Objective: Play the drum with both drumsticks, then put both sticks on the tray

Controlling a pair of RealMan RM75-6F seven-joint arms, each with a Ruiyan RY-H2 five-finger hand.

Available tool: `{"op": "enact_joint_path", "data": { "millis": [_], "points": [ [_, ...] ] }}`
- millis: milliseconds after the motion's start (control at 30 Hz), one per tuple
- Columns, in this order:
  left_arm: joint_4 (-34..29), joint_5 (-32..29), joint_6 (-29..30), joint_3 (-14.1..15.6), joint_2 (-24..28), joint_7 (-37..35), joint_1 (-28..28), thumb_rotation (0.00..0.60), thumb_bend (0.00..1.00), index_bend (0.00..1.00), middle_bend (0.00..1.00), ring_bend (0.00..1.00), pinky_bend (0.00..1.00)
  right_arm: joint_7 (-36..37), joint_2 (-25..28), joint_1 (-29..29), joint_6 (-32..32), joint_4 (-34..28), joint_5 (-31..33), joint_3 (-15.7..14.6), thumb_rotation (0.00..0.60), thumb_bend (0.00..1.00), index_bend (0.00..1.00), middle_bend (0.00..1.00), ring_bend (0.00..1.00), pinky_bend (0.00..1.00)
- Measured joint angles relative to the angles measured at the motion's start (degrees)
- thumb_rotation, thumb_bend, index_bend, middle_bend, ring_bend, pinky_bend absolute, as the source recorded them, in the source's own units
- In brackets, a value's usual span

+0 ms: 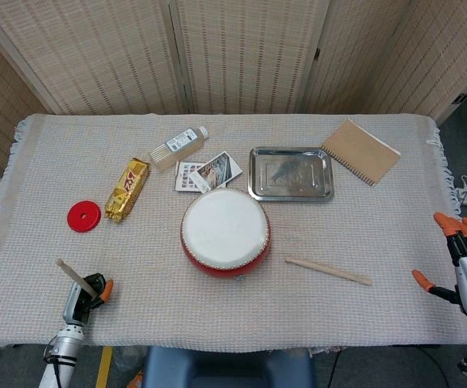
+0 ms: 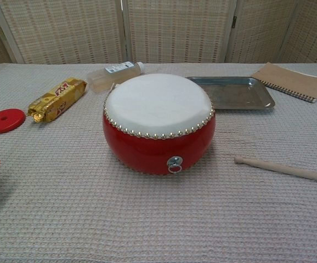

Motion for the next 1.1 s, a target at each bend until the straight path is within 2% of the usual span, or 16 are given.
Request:
{"op": "enact_joint_path", "data": {
  "millis": [133, 300, 633, 833, 1100],
  "points": [
    [1.2, -0.5, -0.4, -0.4, -0.8, 0.9, -0.1, 0.600, 0.81, 0.89, 1.00, 0.94, 1.00, -0.2, 0.0, -0.1, -0.1, -0.2, 0.1, 0.0, 0.600, 0.11, 0.00, 0.09, 0.00, 0.05],
    [2.1, -1.1, -0.4, -1.1, -1.3, 3.6, -0.2, 0.600, 0.92, 0.98, 1.00, 1.00, 1.00, -0.3, 0.0, 0.0, -0.1, -0.3, 0.1, 0.0, 0.600, 0.11, 0.00, 0.09, 0.00, 0.05],
    [2.1, -0.7, 0.2, -1.7, -0.1, 6.9, -0.9, 0.600, 0.93, 1.00, 1.00, 1.00, 1.00, 0.0, -0.1, 0.1, -0.3, 0.0, -0.1, 0.0, 0.600, 0.11, 0.00, 0.09, 0.00, 0.05],
    [1.6, 0.4, 1.8, -1.7, 2.5, 16.7, -1.5, 0.600, 0.92, 1.00, 1.00, 1.00, 1.00, 0.9, -0.5, 0.1, -0.4, 0.9, -0.3, -0.1, 0.600, 0.11, 0.00, 0.09, 0.00, 0.05],
    [-4.6, 2.3, 3.7, -2.7, 10.8, 32.6, -3.8, 0.600, 0.88, 1.00, 1.00, 1.00, 1.00, 2.1, -0.1, 1.3, -4.6, 0.1, -0.6, -1.5, 0.600, 0.11, 0.00, 0.09, 0.00, 0.08]
  ]
}}
